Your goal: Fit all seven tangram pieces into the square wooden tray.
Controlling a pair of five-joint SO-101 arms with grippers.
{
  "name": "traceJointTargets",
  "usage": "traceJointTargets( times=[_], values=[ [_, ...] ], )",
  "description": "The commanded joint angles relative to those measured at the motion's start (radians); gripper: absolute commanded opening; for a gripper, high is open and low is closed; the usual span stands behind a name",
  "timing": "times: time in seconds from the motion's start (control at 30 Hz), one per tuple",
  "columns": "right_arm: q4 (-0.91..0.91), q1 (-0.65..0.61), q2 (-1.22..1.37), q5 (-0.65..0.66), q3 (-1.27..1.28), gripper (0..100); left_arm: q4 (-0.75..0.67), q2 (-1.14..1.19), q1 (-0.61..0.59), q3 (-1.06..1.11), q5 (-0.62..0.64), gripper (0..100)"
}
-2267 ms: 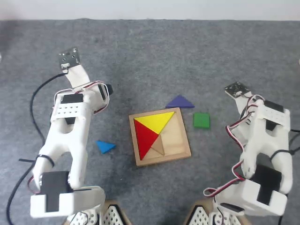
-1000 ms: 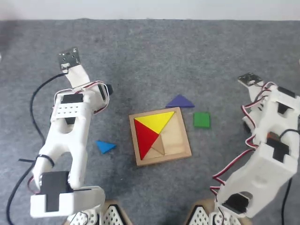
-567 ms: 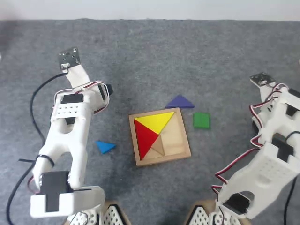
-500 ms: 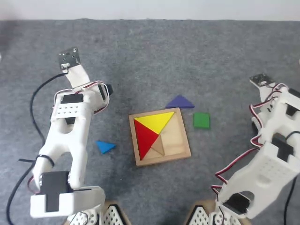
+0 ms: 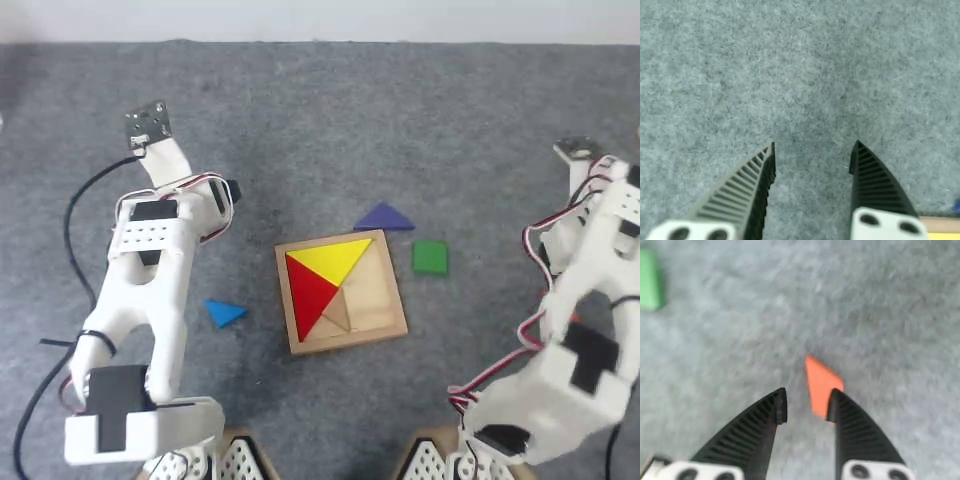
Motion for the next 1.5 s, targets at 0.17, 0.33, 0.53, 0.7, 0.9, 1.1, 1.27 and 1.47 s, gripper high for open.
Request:
traceJointTargets(
  times=[0.17, 0.33, 0.53, 0.7, 0.9, 1.1, 1.27, 1.47],
  values=[
    [-0.162, 0.068, -0.170, 0.408, 0.384, 15.8, -0.018, -0.046, -0.006, -0.005, -0.012, 24],
    [-0.312, 0.099, -0.226, 0.500, 0.528, 16.0, -0.018, -0.046, -0.006, -0.005, -0.012, 24],
    [-0.404, 0.143, -0.245, 0.476, 0.531, 16.3, -0.018, -0.046, -0.006, -0.005, -0.012, 24],
    [-0.424, 0.156, -0.236, 0.479, 0.532, 18.4, -0.020, -0.046, -0.005, -0.005, -0.012, 24],
    [-0.375, 0.151, -0.234, 0.480, 0.537, 18.4, -0.020, -0.046, -0.005, -0.005, -0.012, 24],
    [-0.372, 0.154, -0.213, 0.500, 0.543, 18.4, -0.020, -0.046, -0.005, -0.005, -0.012, 24],
    [-0.435, 0.154, -0.133, 0.497, 0.545, 18.4, -0.020, -0.046, -0.006, -0.005, -0.012, 24],
    [-0.495, 0.157, -0.056, 0.500, 0.545, 18.4, -0.020, -0.046, -0.008, -0.005, -0.012, 24]
  ],
)
